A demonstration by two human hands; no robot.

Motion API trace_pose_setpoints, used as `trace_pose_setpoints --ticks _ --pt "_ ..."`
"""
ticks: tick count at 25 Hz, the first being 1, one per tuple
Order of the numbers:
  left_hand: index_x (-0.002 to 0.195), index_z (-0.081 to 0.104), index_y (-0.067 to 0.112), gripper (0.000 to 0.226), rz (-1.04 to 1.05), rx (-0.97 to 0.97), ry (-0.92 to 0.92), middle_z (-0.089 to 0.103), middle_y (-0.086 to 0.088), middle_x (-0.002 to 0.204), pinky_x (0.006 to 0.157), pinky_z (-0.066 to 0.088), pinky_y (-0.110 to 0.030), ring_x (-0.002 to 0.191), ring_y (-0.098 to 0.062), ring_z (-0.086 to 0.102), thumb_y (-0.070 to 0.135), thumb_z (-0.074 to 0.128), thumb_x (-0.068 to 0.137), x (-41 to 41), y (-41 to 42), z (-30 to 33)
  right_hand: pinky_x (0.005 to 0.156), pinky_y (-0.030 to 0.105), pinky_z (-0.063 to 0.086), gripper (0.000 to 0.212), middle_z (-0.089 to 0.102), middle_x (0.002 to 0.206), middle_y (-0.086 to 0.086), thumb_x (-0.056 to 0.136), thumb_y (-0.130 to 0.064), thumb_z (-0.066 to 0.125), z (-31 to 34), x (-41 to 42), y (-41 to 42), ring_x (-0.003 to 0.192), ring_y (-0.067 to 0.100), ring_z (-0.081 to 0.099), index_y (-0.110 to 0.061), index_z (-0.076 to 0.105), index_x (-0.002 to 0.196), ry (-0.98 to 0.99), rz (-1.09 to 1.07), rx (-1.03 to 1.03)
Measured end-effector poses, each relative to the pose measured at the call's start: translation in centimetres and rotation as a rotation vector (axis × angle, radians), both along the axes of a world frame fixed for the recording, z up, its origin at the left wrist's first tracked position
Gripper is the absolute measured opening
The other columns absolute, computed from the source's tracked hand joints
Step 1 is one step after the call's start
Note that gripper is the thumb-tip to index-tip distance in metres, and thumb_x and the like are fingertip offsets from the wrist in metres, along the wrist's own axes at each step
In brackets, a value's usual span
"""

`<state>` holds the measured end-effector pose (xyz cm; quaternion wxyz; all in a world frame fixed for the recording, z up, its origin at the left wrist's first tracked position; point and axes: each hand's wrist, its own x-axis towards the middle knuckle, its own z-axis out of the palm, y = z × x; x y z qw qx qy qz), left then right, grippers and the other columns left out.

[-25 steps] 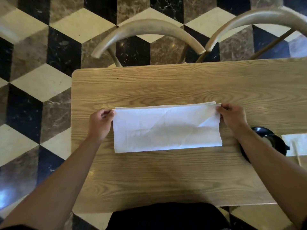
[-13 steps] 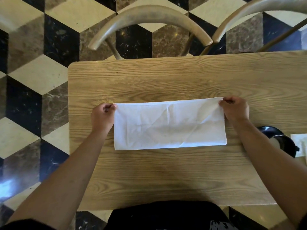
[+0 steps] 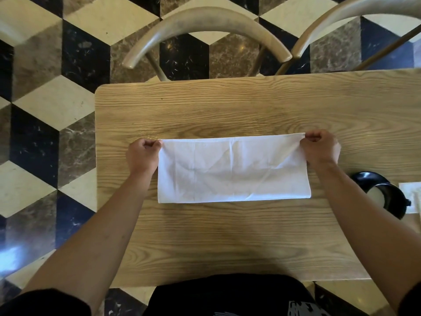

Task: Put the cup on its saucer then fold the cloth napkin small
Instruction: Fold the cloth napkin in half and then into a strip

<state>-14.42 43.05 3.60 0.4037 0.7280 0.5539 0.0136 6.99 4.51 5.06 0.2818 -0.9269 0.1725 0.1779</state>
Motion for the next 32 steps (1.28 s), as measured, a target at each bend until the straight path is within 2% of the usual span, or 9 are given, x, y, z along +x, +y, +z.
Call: trace_pose_setpoints --ticks 3,5,9,12,15,19,22,26,32 --pt "0.097 0.071 0.007 0.026 -0.037 0.076 0.029 0.073 -0.005 0.090 0.079 0.049 -0.034 0.092 -0.029 0.069 0.032 0.069 0.092 -0.3 -0.4 0.5 0.076 0.024 0.042 0.026 0.073 0.094 -0.003 0.082 -0.021 0.055 0.4 -0.8 0.1 0.090 0.019 0.064 -0.021 0.072 0.102 -0.047 -0.036 0.004" --pt "0.106 0.066 0.004 0.025 -0.103 0.216 0.041 0.071 -0.014 0.104 0.088 0.047 -0.041 0.103 -0.036 0.064 0.027 0.060 0.096 -1.2 -1.2 1.2 0.088 0.032 0.044 0.030 0.070 0.107 0.006 0.082 -0.022 0.050 1.0 -2.4 0.7 0.103 0.029 0.061 -0.019 0.070 0.104 -0.146 0.001 -0.017" --pt "0.122 0.059 0.001 0.032 -0.600 0.608 0.043 0.059 -0.023 0.129 0.098 0.043 -0.052 0.120 -0.045 0.055 0.017 0.057 0.094 -5.2 -4.6 0.7 0.105 0.045 0.039 0.032 0.061 0.122 0.023 0.085 -0.009 0.060 1.0 -9.6 5.8 0.116 0.044 0.053 0.000 0.066 0.115 -0.379 0.436 0.039" --pt "0.145 0.048 -0.001 0.050 -0.874 0.620 -0.011 0.040 -0.021 0.160 0.121 0.031 -0.056 0.150 -0.040 0.035 0.021 0.052 0.100 -7.0 -5.6 -0.9 0.121 0.052 0.027 0.041 0.053 0.147 0.021 0.095 -0.012 0.059 0.2 -16.1 12.3 0.143 0.041 0.041 0.001 0.060 0.133 -0.377 0.784 0.128" --pt "0.156 0.034 -0.002 0.060 -1.008 0.639 -0.014 0.026 -0.019 0.167 0.127 0.022 -0.054 0.157 -0.034 0.022 0.030 0.038 0.105 -6.7 -5.1 -2.1 0.128 0.047 0.012 0.050 0.034 0.163 0.012 0.105 -0.026 0.043 -0.6 -19.6 18.2 0.155 0.031 0.021 -0.007 0.045 0.151 -0.313 0.942 0.155" --pt "0.160 0.020 -0.001 0.065 -1.069 0.631 0.075 0.016 -0.018 0.170 0.127 0.021 -0.054 0.159 -0.033 0.014 0.031 0.029 0.104 -6.8 -4.3 -3.6 0.128 0.045 0.003 0.056 0.019 0.169 0.009 0.108 -0.029 0.037 -2.1 -20.3 22.4 0.158 0.027 0.006 -0.008 0.028 0.159 -0.272 1.013 0.069" --pt "0.158 0.026 -0.003 0.062 -1.055 0.705 0.077 0.022 -0.020 0.168 0.127 0.023 -0.054 0.158 -0.033 0.019 0.032 0.026 0.107 -6.8 -4.4 -4.2 0.128 0.044 0.005 0.060 0.016 0.169 0.012 0.108 -0.034 0.035 -3.6 -19.9 21.9 0.158 0.026 0.006 -0.005 0.024 0.160 -0.274 1.035 -0.010" --pt "0.160 0.023 0.001 0.070 -1.039 0.764 0.103 0.017 -0.018 0.171 0.127 0.013 -0.061 0.160 -0.030 0.015 0.043 0.032 0.105 -6.9 -4.2 -5.2 0.128 0.043 0.006 0.073 0.014 0.170 0.007 0.103 -0.051 0.033 -5.0 -18.6 18.8 0.158 0.022 0.008 -0.008 0.020 0.161 -0.324 1.062 -0.132" --pt "0.162 0.015 0.002 0.078 -1.046 0.794 0.057 0.010 -0.020 0.172 0.126 0.010 -0.064 0.160 -0.034 0.007 0.046 0.035 0.101 -7.2 -3.8 -6.0 0.127 0.047 0.011 0.075 0.017 0.170 0.007 0.101 -0.055 0.031 -5.9 -12.7 8.2 0.157 0.023 0.014 -0.011 0.020 0.161 -0.385 0.908 -0.274"
